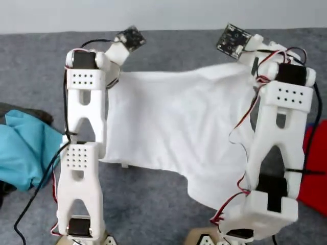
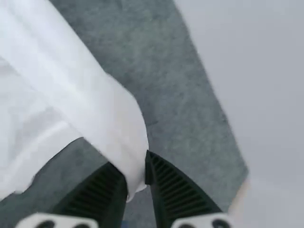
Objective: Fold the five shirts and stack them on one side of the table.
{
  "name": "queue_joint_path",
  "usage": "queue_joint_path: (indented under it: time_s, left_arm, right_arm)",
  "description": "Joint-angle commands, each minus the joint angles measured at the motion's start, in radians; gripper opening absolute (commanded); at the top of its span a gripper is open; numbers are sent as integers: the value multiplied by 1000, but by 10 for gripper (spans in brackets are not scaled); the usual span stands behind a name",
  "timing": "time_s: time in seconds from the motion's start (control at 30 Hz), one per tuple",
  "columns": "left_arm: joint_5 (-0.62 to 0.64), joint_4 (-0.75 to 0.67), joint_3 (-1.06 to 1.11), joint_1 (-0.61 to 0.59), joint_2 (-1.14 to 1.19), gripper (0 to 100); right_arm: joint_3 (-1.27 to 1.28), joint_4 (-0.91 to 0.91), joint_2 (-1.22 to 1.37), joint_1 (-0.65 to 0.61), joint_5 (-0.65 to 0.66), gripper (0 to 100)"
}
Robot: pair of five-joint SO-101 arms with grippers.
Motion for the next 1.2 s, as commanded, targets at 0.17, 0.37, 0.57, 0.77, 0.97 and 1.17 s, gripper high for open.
queue_joint_path:
  time_s: [0.17,0.37,0.57,0.77,0.97,1.17]
  left_arm:
    - [-71,37,54,-8,-20,6]
    - [-95,37,228,-15,-112,6]
    - [-72,35,518,11,-367,6]
    - [-72,34,808,37,-582,6]
    - [-80,28,1006,34,-632,6]
    - [-80,-48,1084,12,-568,6]
  right_arm:
    - [-64,344,-142,31,11,10]
    - [-64,524,-182,31,-15,10]
    - [-61,601,-202,31,-118,10]
    - [41,602,-277,47,-147,10]
    - [311,593,-427,41,-147,10]
    - [594,584,-545,44,-147,10]
